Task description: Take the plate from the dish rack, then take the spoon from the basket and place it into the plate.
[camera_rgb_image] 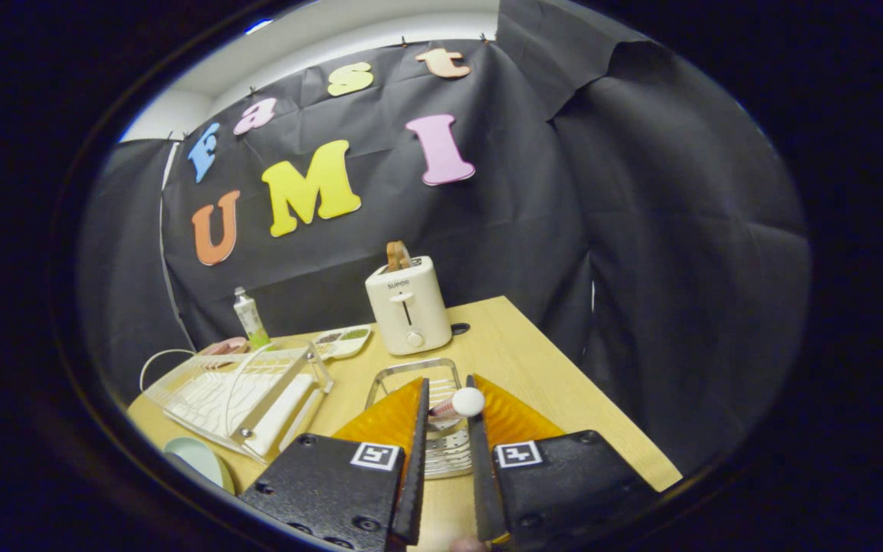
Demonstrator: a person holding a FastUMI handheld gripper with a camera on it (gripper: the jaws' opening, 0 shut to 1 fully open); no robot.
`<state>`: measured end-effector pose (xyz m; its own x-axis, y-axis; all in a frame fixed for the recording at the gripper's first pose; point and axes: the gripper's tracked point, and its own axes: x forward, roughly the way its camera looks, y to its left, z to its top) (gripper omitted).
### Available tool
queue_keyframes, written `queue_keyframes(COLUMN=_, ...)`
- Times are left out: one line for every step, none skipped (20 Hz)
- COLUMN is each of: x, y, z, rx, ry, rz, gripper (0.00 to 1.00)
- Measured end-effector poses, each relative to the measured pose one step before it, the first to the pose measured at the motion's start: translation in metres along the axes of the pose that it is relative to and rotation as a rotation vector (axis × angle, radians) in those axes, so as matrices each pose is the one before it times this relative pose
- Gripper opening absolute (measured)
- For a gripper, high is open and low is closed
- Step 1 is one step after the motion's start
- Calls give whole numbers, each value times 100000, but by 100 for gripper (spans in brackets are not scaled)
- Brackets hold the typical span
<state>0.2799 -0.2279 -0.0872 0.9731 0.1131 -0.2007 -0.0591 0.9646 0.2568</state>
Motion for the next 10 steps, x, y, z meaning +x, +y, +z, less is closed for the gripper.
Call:
queue_keyframes(x=-156, y=375, z=239, rx=2055, ry=819, rz=1629, gripper=29)
queue_keyframes(x=158, y=391, z=92, rx=1885, ry=950, rz=1277, gripper=27)
queue_keyframes(x=78, y=301, z=143, rx=1202, ry=1243, rz=941, gripper=24)
queue_keyframes(x=-11, y=155, z=11, rx=593, ry=868, rz=-40, gripper=22)
queue_keyframes(x=36, y=16, z=287, rx=-666, ry=503, rz=-964, gripper=19)
queue_keyframes(x=32, y=35, z=134, rx=-1269, ry=456, rz=-995, gripper=17)
queue_keyframes(x=-213, y=174, z=59, rx=-1567, ry=606, rz=-1005, gripper=15)
queue_keyframes(x=-277, y=-76, z=240, rx=-1536, ry=112, rz=-1451, gripper=14)
queue_keyframes(x=-313, y=-20, z=361, rx=-1286, ry=42, rz=-1392, gripper=11)
queue_keyframes(x=-557, y=64, z=358, rx=-967, ry=-361, rz=-935, gripper=11)
